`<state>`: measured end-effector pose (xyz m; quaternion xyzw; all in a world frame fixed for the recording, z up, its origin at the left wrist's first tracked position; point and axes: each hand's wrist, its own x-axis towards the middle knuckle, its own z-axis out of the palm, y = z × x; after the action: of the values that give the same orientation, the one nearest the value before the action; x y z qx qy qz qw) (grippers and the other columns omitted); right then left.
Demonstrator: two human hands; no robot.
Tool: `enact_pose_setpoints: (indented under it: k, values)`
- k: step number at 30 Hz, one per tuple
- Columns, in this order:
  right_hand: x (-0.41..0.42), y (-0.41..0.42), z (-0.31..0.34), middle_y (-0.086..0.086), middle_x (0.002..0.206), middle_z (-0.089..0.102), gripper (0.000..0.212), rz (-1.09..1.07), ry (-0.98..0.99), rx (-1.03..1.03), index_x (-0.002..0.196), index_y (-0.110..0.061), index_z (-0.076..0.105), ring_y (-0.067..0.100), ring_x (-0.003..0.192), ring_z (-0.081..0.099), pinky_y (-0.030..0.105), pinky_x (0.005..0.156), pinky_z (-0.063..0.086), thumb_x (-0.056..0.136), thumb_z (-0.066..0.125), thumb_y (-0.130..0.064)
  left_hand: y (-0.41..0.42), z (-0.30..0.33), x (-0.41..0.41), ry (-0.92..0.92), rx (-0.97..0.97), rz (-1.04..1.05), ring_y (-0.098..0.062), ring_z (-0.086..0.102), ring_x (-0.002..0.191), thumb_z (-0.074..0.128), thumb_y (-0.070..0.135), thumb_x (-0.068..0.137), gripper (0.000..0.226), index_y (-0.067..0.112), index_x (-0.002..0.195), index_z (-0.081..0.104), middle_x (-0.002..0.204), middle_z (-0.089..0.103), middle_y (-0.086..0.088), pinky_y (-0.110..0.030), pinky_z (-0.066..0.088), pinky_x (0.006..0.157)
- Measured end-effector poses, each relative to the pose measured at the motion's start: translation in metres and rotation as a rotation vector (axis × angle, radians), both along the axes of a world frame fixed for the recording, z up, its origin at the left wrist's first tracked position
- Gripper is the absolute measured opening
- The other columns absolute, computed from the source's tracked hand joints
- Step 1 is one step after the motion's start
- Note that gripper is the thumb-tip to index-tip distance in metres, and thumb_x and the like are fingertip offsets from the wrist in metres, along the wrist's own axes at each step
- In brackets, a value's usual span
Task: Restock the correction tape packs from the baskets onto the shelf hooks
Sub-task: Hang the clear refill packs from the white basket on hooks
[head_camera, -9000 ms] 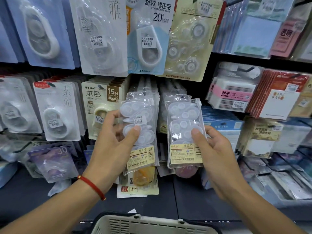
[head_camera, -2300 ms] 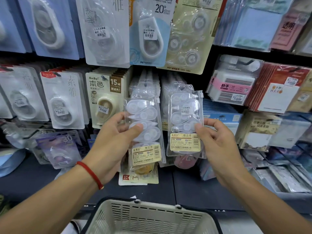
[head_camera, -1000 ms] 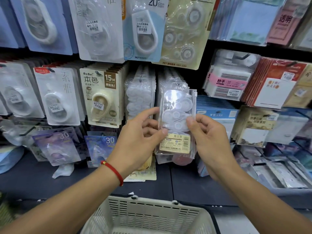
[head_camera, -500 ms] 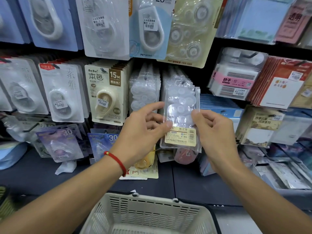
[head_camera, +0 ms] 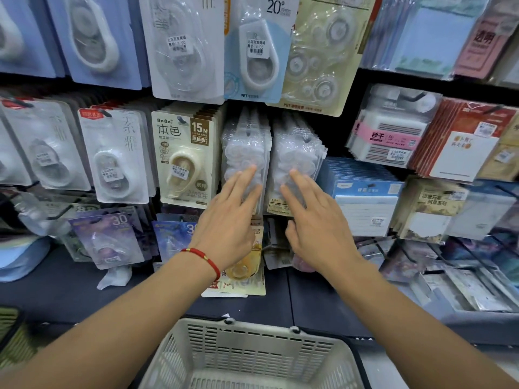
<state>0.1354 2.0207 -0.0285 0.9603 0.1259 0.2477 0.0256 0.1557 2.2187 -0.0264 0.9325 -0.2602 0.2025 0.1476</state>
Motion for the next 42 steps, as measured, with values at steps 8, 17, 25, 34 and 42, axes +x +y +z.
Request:
enact_pose_setpoints:
  k: [8, 17, 25, 34, 42]
  values:
    - [-0.007, 0.008, 0.006, 0.021, 0.168, 0.022, 0.078, -0.035, -0.164, 0.491, 0.160, -0.005, 0.032, 0.035, 0.155, 0.028, 0.029, 0.121, 0.025, 0.094, 0.073, -0.013, 0.005, 0.002, -0.001, -0.072, -0.188, -0.052, -0.030, 0.022, 0.156, 0.064, -0.001, 0.092, 0.066, 0.009, 0.154, 0.044, 0.170, 0.023, -0.012, -0.035, 0.027, 0.123]
    - [0.048, -0.003, 0.045, 0.013, 0.155, 0.052, 0.072, -0.052, -0.008, 0.954, 0.164, -0.015, 0.022, 0.028, 0.141, 0.049, 0.015, 0.096, 0.030, 0.105, 0.061, -0.021, -0.084, 0.020, 0.001, 0.231, -0.710, -0.016, -0.024, 0.033, 0.149, 0.052, -0.005, 0.095, 0.079, 0.005, 0.164, 0.015, 0.160, 0.030, -0.011, -0.020, 0.023, 0.120]
    - [0.064, -0.019, 0.046, -0.005, 0.142, 0.059, 0.068, 0.089, 0.175, 1.087, 0.161, -0.028, 0.024, 0.014, 0.129, 0.057, 0.031, 0.106, 0.044, 0.105, 0.062, -0.020, -0.112, -0.002, 0.003, 0.188, -0.858, 0.073, -0.007, 0.006, 0.160, 0.057, -0.007, 0.094, 0.097, 0.024, 0.167, 0.000, 0.174, 0.009, 0.005, -0.014, 0.005, 0.125]
    - [0.058, -0.012, 0.038, 0.003, 0.163, 0.041, 0.069, 0.171, 0.165, 1.251, 0.168, -0.024, 0.012, 0.013, 0.145, 0.042, 0.038, 0.125, 0.033, 0.110, 0.048, -0.009, -0.126, -0.013, 0.019, 0.109, -1.015, 0.208, -0.018, 0.043, 0.148, 0.064, -0.009, 0.089, 0.092, 0.028, 0.163, 0.025, 0.162, 0.044, -0.003, -0.033, 0.037, 0.119]
    - [0.028, -0.007, 0.024, 0.018, 0.149, 0.049, 0.053, 0.194, -0.505, 0.505, 0.145, -0.005, 0.055, 0.031, 0.142, 0.043, 0.031, 0.121, 0.033, 0.095, 0.050, 0.009, -0.124, -0.018, 0.022, 0.098, -0.989, 0.212, -0.018, 0.046, 0.145, 0.071, 0.001, 0.092, 0.083, 0.024, 0.161, 0.031, 0.158, 0.049, -0.002, -0.029, 0.038, 0.119]
